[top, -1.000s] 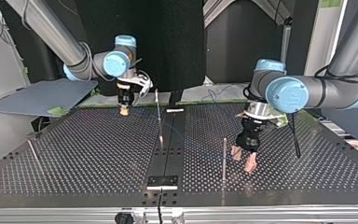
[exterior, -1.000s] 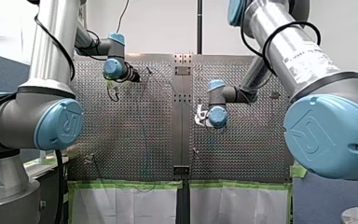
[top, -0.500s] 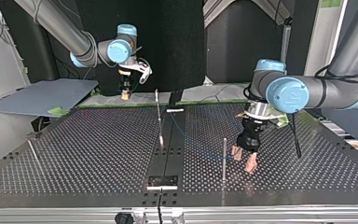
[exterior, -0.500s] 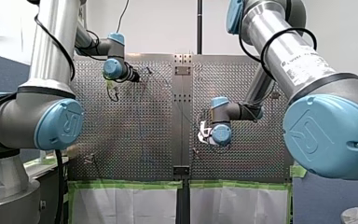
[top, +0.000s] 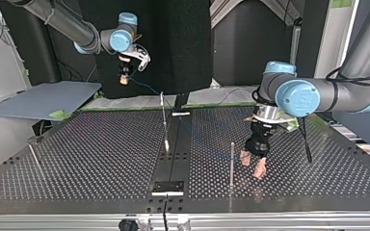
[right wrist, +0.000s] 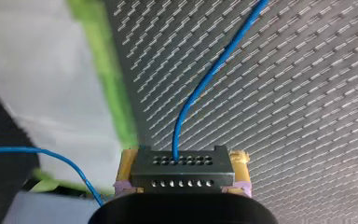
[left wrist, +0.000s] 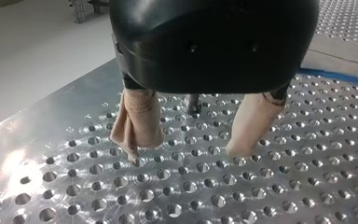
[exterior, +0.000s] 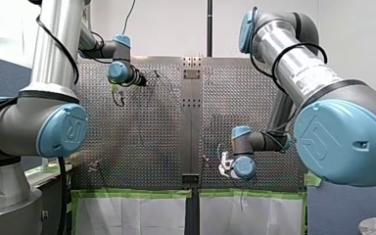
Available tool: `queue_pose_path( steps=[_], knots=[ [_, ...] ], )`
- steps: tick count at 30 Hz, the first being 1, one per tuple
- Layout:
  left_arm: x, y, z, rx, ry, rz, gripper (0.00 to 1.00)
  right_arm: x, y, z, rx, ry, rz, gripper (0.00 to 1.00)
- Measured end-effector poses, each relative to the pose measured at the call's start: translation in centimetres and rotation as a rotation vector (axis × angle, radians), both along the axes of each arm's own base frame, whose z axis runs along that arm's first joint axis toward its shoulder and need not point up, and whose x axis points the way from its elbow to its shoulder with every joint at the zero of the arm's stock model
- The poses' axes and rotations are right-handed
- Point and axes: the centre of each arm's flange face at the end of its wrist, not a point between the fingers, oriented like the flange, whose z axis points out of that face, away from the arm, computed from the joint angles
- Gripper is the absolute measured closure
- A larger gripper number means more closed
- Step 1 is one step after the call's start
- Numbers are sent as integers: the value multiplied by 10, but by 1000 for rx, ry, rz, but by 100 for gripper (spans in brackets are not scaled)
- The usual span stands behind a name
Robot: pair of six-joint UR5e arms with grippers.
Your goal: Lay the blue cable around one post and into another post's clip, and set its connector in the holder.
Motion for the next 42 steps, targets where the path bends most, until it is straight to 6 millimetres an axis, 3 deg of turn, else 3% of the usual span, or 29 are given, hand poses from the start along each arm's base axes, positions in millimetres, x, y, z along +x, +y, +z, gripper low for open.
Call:
queue_pose_path(
  steps=[16, 20, 24, 42],
  knots=[
    [1, 1, 0, 0, 0, 3, 0, -96, 39, -105, 152, 73, -24, 100],
    [1, 1, 0, 1, 0, 4, 0, -101, 39, -121, 141, 98, -7, 100],
    [1, 2, 0, 0, -1, 5, 0, -95, 31, -114, 90, 96, 15, 100],
    [2, 4, 0, -3, -4, 8, 0, -60, -4, -33, -32, 15, 123, 100]
  ],
)
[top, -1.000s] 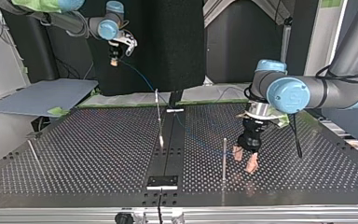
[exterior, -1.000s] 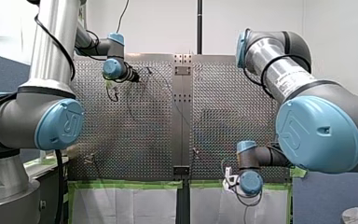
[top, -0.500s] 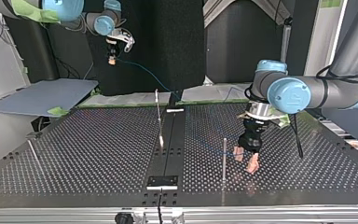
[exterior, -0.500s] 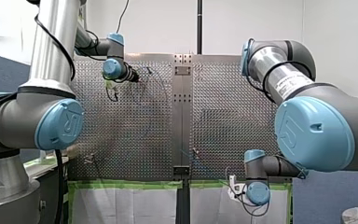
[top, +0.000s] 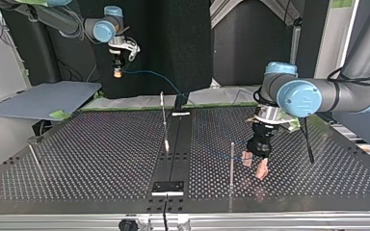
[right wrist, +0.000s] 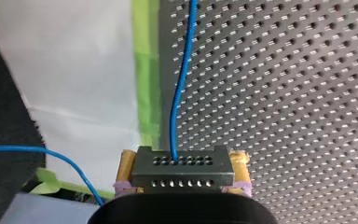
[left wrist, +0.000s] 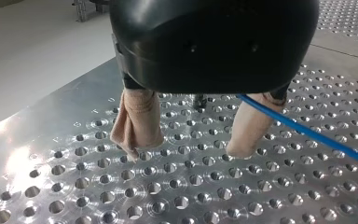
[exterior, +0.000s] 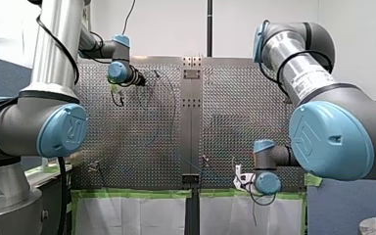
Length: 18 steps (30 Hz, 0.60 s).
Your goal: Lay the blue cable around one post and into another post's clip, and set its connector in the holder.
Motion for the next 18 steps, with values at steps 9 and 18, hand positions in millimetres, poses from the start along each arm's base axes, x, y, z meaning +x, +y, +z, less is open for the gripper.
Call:
queue_pose_path(
  steps=[9, 18],
  knots=[
    [0, 0, 0, 0, 0, 1, 0, 9, -29, 49, -86, -35, 11, 100],
    [0, 1, 0, 0, 1, 8, 0, 26, -38, 101, -178, -72, 76, 100]
  ],
)
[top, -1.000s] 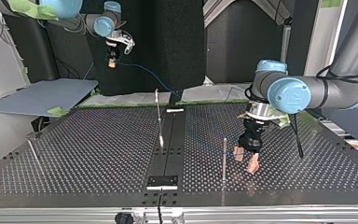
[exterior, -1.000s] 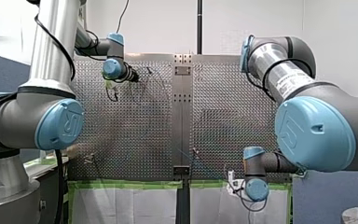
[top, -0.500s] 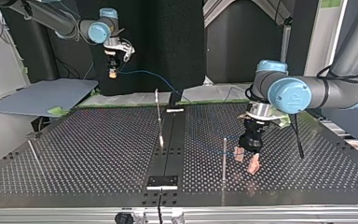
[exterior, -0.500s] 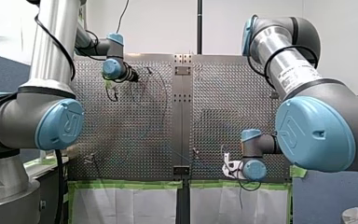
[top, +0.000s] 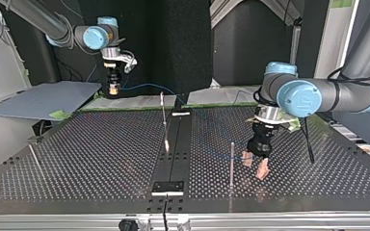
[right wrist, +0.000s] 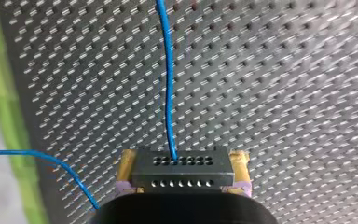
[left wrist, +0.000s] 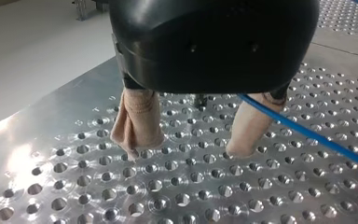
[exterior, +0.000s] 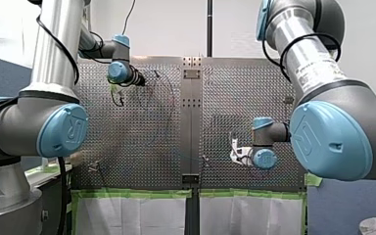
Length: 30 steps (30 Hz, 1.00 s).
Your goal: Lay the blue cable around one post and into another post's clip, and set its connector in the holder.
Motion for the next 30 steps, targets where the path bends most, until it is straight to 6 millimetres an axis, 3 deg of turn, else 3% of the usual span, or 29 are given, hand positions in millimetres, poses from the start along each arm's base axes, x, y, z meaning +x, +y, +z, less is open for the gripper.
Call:
queue_pose_path(
  steps=[12, 30],
  knots=[
    [0, 1, 0, 0, 2, 6, 0, 1, 8, 46, -48, -8, -22, 100],
    [0, 1, 0, 0, 4, 7, 0, 6, 25, -14, 14, 40, -6, 100]
  ],
)
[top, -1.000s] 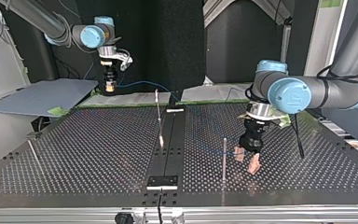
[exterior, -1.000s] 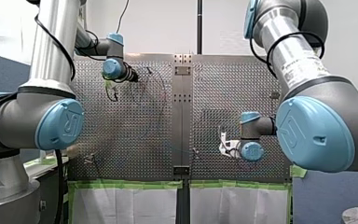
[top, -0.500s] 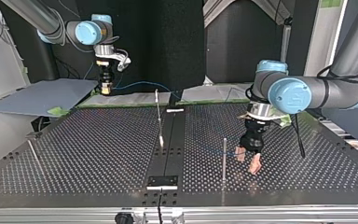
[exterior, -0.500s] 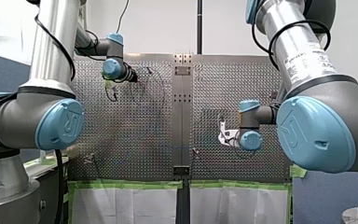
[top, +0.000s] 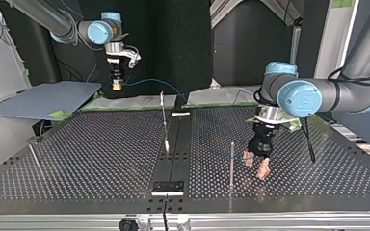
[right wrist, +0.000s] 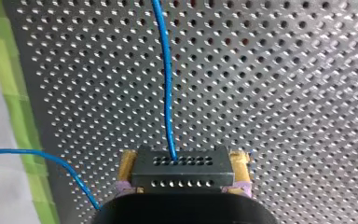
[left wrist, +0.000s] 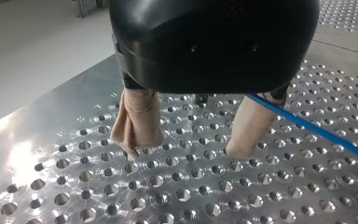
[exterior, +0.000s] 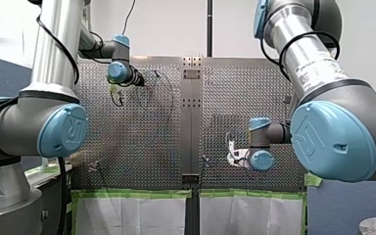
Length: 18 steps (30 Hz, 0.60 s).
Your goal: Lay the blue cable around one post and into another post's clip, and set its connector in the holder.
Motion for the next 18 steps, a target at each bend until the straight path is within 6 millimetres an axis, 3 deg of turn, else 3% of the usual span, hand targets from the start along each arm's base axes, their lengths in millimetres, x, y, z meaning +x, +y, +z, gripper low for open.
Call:
queue_pose_path(
  steps=[7, 18],
  knots=[
    [0, 0, 0, 0, 1, 2, 0, 1, 7, -24, 21, 11, 5, 100],
    [-2, 1, -3, -5, 21, 13, 0, 0, 6, -27, 19, 5, 3, 100]
  ],
)
